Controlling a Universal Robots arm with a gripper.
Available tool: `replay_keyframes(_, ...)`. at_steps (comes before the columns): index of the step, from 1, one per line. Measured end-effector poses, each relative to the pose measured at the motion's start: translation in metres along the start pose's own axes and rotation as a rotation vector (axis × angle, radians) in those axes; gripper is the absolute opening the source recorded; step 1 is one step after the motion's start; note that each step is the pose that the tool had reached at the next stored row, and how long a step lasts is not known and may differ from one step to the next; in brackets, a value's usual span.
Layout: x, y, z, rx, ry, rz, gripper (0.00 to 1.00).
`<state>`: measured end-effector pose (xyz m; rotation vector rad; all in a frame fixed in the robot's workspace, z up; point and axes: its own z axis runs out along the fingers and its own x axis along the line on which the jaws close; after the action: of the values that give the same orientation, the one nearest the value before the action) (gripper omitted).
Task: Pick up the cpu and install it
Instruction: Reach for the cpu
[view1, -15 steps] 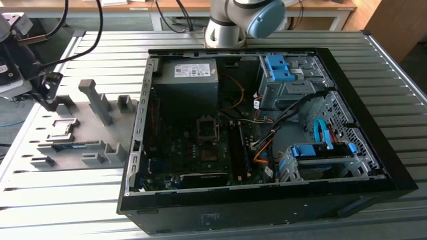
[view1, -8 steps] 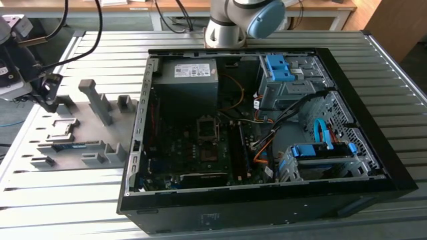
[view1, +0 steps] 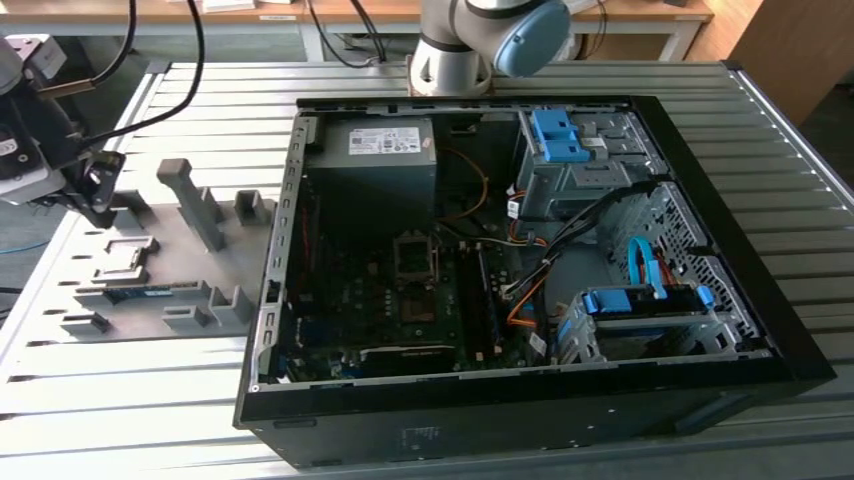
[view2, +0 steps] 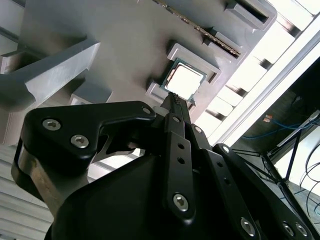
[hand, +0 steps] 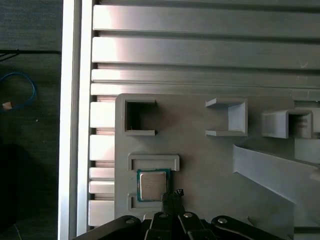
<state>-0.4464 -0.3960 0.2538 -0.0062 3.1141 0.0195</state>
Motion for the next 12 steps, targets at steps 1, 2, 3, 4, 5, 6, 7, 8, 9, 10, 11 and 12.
replay_keyframes(1, 0.0003, 0.0, 0.0012, -0.0001, -0.0001, 0.0, 0.1)
replay_keyframes(2, 0.0005, 0.0, 0.0024, 0.0, 0.0, 0.0, 0.1)
replay_keyframes(3, 0.0008, 0.0, 0.0037, 0.0001, 0.0, 0.0, 0.1)
replay_keyframes(4, 0.0012, 0.0, 0.0052, 0.0, 0.0, 0.0, 0.1)
replay_keyframes(5, 0.0015, 0.0, 0.0066, 0.0, 0.0, 0.0, 0.1)
replay_keyframes(6, 0.0019, 0.0001, 0.008, 0.0, -0.0001, 0.0, 0.1)
replay_keyframes(7, 0.0025, 0.0002, 0.0091, 0.0001, 0.0001, 0.0, 0.1)
replay_keyframes(8, 0.0034, 0.0003, 0.01, 0.0007, 0.0003, 0.0, 0.1)
replay_keyframes(9, 0.0045, 0.0003, 0.011, 0.0013, 0.0002, -0.001, 0.1)
replay_keyframes(10, 0.0047, 0.0003, 0.012, 0.0013, -0.0001, -0.005, 0.1)
replay_keyframes(11, 0.0047, 0.0004, 0.0126, 0.0023, -0.0001, -0.011, 0.1)
replay_keyframes(12, 0.0048, 0.0005, 0.0131, 0.0044, 0.0003, -0.016, 0.1)
